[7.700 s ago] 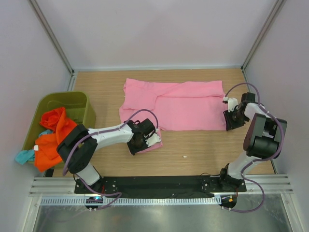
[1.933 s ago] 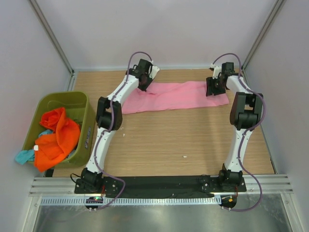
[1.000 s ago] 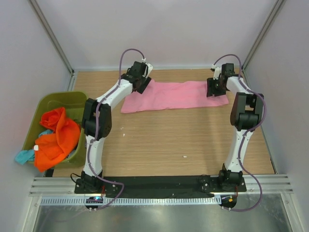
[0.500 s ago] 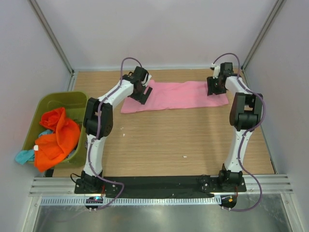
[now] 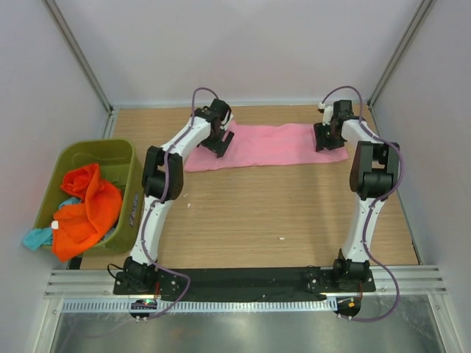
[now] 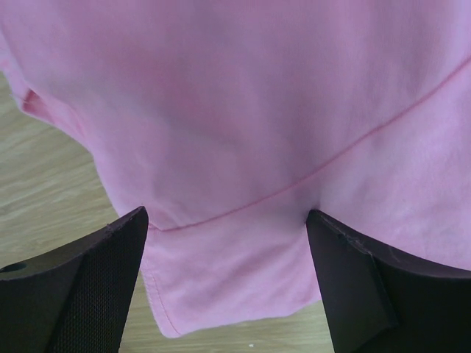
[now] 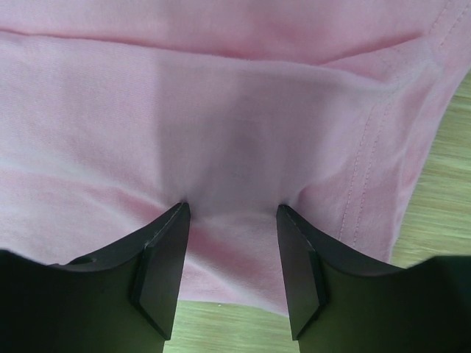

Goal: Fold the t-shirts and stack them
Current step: Fold the tshirt

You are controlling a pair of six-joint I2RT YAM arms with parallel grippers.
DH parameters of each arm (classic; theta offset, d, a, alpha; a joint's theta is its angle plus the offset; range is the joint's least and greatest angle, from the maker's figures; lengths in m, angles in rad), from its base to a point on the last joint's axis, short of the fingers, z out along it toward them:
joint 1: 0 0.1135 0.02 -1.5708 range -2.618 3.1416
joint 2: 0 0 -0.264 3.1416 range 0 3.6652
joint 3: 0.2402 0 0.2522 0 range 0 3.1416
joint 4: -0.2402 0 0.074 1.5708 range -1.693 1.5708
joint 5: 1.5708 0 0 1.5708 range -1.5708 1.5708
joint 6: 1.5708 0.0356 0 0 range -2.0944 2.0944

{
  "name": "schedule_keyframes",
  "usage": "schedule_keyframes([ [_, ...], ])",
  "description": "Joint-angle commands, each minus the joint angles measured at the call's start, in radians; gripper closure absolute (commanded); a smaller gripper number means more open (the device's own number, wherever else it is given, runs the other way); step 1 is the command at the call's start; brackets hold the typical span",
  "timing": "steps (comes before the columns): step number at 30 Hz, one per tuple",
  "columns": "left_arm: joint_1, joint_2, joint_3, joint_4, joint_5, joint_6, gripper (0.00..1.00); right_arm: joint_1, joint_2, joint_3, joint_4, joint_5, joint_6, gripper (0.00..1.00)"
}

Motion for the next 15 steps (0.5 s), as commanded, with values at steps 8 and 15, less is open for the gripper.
schedule_keyframes([
  [8, 0.035, 0.106, 0.190, 0.087, -0.167, 0.105, 0.09, 0.108, -0.109, -0.270, -0.276, -0.113, 0.038, 0.49],
  [15, 0.044, 0.180, 0.277, 0.199, -0.242, 0.213, 0.05, 0.244, -0.245, -0.410, -0.267, -0.179, 0.118, 0.49],
])
